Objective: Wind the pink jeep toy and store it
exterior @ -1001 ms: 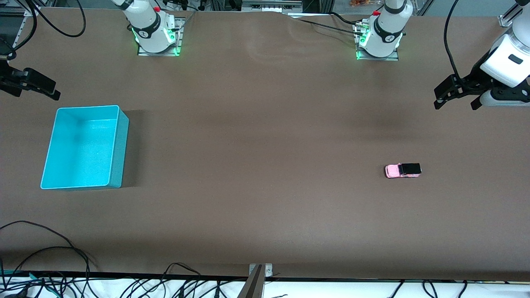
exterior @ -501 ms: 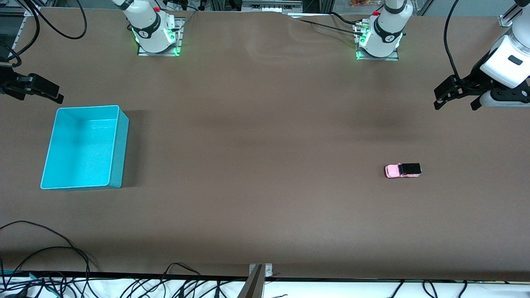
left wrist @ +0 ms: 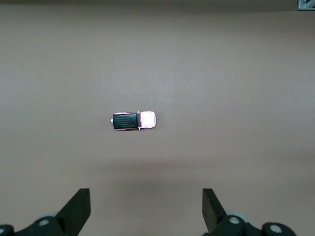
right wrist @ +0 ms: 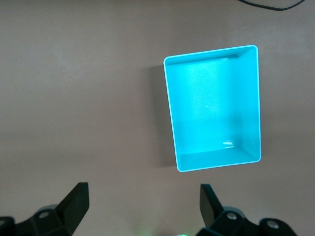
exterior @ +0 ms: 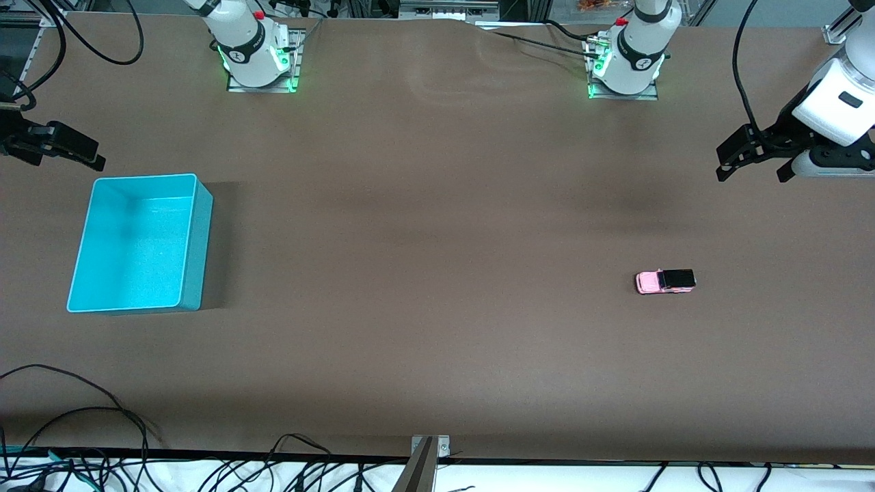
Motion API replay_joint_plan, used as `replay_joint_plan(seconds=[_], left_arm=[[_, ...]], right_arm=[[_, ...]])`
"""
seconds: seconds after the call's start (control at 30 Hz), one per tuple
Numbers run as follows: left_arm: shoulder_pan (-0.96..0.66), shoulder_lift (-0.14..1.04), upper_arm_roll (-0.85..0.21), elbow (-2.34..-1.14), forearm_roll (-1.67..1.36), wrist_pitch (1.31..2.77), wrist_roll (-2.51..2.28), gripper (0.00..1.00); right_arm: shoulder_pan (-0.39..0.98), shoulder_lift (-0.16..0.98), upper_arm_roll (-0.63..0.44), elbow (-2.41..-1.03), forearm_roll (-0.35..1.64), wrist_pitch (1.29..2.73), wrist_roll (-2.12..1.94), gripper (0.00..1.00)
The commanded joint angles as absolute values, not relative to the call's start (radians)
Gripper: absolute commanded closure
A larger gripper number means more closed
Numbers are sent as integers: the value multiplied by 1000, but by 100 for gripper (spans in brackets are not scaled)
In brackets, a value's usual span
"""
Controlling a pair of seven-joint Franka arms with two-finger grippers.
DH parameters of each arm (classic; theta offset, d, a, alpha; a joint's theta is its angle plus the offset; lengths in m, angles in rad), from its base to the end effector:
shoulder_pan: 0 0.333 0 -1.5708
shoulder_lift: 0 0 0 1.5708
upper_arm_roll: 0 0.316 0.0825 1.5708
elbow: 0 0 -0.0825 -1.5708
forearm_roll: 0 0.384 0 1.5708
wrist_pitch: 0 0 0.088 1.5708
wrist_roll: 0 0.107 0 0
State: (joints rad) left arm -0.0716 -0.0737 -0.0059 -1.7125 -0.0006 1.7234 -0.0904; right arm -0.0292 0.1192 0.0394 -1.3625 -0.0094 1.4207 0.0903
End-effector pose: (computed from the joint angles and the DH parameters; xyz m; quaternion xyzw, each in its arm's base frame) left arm 0.5428 -0.0423 0.6113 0.9991 0.0065 0.0421 0.0036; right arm 0.5759 0.0032 0.6412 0.9987 -0.0406 -0.0303 0.0038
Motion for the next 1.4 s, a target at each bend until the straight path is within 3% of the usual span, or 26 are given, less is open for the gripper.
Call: replay_joint_plan(seconds=[0.0, 1.37], left_arm=[[-64, -63, -14, -1689, 29, 1709, -72, 0], [-64, -2, -15, -1690, 31, 1657, -69, 0]], right_arm=[[-26, 114, 44, -1358, -21, 1404, 95, 0], [-14, 110, 43, -1355, -29, 1404, 104, 0]])
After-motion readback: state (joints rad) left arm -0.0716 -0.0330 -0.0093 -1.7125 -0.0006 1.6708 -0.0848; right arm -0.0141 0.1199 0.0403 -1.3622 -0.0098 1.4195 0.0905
